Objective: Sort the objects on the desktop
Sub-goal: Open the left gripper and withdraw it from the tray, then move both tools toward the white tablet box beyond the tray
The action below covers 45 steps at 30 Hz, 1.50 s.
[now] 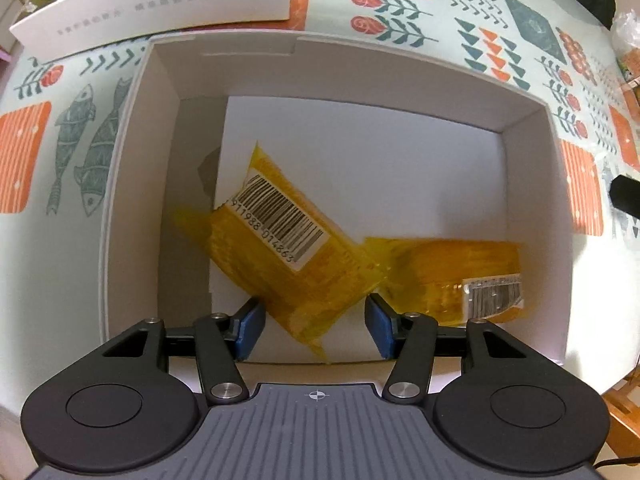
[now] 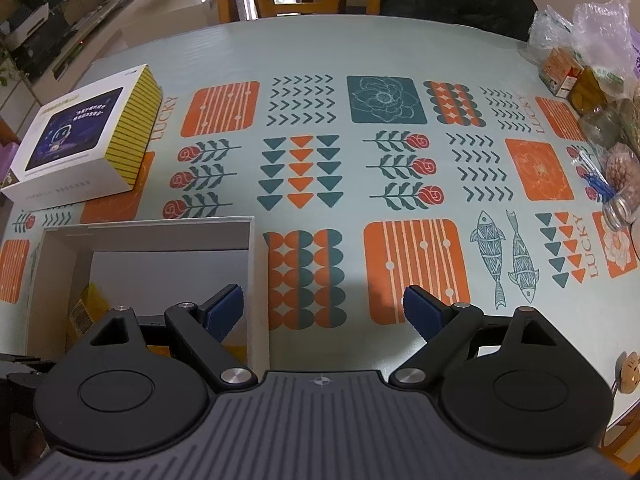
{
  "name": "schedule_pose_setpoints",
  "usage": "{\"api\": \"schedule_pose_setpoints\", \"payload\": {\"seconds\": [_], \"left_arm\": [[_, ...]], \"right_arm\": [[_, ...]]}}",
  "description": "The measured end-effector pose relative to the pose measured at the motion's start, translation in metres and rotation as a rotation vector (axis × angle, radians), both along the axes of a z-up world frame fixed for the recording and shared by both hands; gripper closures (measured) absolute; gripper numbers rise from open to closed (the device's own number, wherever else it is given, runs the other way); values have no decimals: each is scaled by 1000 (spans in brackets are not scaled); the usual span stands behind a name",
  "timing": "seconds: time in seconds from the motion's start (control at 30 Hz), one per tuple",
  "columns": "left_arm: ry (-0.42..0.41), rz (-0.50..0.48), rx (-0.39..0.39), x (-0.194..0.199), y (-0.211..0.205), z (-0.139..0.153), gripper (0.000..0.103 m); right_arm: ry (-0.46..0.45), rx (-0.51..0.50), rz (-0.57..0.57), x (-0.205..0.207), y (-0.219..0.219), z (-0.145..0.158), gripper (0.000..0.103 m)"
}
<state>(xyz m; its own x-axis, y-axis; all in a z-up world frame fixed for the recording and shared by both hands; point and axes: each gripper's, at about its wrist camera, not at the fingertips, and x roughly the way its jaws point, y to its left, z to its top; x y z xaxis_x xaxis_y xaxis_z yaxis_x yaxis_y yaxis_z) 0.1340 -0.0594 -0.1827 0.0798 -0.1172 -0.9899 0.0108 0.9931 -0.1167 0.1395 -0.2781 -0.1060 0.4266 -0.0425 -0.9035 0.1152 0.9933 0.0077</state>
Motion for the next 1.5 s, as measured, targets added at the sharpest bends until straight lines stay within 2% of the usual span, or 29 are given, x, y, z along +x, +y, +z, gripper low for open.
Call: {"api": "schedule_pose_setpoints", "payload": {"seconds": [0.03,0.07,0.1,0.33,0.53,0.8,1.0,1.13,1.37,1.5], "left_arm": [[-1,-4,3,-1,0,2,42],[-4,-10,13,-2,0,6,30],[-18,-23,31,-4,1,11,26],[-126,-86,135,-14,7,51,15],[-186,-28,111,-18,7,77,4],[-238,8,96,-34,11,100,0],[-236,43,111,-48,17,103,0],[-237,71,87,-60,22,109,0],[-247,57,60,-74,27,118,0],[-233,40,48,-78,30,116,0]], "right_arm": [[0,-1,1,0,0,0,0],[0,-1,1,0,0,0,0],[-1,1,0,1,0,1,0],[-12,24,-3,2,0,2,0],[-34,33,21,-1,7,8,0],[-99,-6,68,-16,21,26,0],[-110,17,125,-31,37,35,0],[-125,42,164,-40,49,41,0],[-184,48,204,-58,66,60,0],[-171,57,203,-66,70,61,0]]}}
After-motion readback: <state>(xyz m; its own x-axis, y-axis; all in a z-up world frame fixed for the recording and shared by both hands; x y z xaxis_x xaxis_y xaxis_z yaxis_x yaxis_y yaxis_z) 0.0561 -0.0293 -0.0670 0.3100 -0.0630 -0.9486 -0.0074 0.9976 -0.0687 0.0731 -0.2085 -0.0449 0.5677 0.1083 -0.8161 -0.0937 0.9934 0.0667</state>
